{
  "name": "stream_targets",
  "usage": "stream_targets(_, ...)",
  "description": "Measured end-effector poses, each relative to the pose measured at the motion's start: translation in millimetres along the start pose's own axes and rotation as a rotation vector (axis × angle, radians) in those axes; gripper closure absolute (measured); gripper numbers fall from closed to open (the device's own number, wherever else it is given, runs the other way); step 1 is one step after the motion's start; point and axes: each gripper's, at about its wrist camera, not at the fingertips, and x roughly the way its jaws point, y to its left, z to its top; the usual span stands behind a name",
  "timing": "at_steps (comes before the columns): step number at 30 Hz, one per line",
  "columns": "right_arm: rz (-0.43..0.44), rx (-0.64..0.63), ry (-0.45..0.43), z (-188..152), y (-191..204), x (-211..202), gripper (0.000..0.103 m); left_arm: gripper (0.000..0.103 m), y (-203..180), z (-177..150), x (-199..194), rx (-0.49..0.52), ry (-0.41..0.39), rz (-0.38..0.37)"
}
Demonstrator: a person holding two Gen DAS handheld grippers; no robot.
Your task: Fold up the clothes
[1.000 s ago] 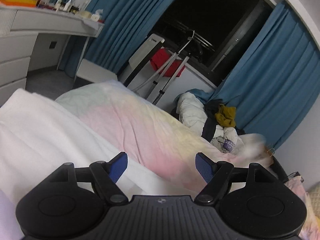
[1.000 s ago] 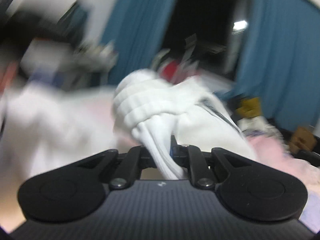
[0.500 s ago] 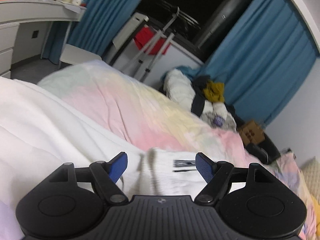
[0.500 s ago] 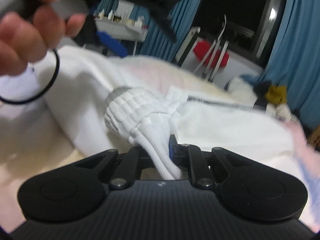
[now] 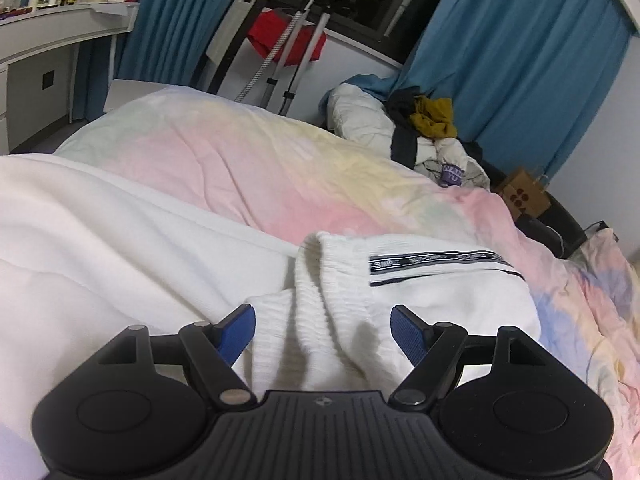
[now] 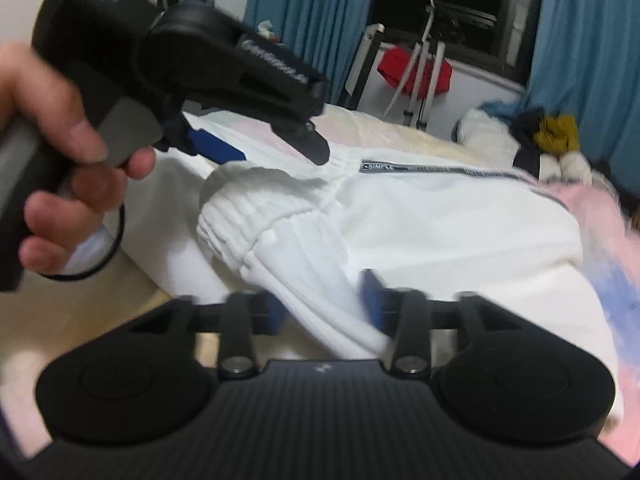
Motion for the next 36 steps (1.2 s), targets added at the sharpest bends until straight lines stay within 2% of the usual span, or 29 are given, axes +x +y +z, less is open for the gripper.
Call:
stream_targets(1, 0.004, 0.028, -0.003, -1, -3, -7, 0.033, 0.027, 1, 1, 0, -0.003, 0.000, -0.010)
stream_targets(3, 0.016, 0.084, -0.005, -1, -9, -19, 0.028, 0.027, 1, 2, 0, -0.008, -0.001, -0.021)
stream_targets(7, 0.050, 0.203, -0.064, 5, -30, -51, 0.028, 0.027, 0, 8, 4, -0.007, 0.003, -0.041)
stream_targets(9, -0.012, 0.247, -0.118, 7, -44, -66, 0.028, 0.027, -1, 13, 13, 0.014, 0.014, -0.030)
stream_targets(12, -0.144, 0.329, -0.128, 2, -69, -67, 0.028, 0.027, -10, 19, 33, 0.084, 0.043, -0.016)
stream_targets(17, -0.286, 0.425, -0.060, -9, -106, -52, 0.028, 0.029, -21, 23, 60, 0.228, 0.038, -0.019)
stream_targets(19, -0.315, 0.458, -0.041, -13, -119, -43, 0.028, 0.029, -20, 25, 72, 0.228, 0.051, -0.010)
stream_targets(21, -0.309, 0.484, -0.001, -20, -124, -31, 0.028, 0.030, -16, 24, 84, 0.211, 0.076, -0.001)
stream_targets(26, -0.212, 0.668, 0.076, -46, -142, -8, 0.026, 0.029, -5, 23, 101, 0.164, 0.110, -0.012)
stream_targets(33, -0.222, 0.730, 0.078, -48, -150, 2, 0.025, 0.030, 24, 16, 40, -0.025, 0.069, 0.013)
stream_targets(36, -0.215, 0.754, 0.071, -47, -153, -4, 0.026, 0.029, 50, 5, -3, -0.189, 0.068, -0.001)
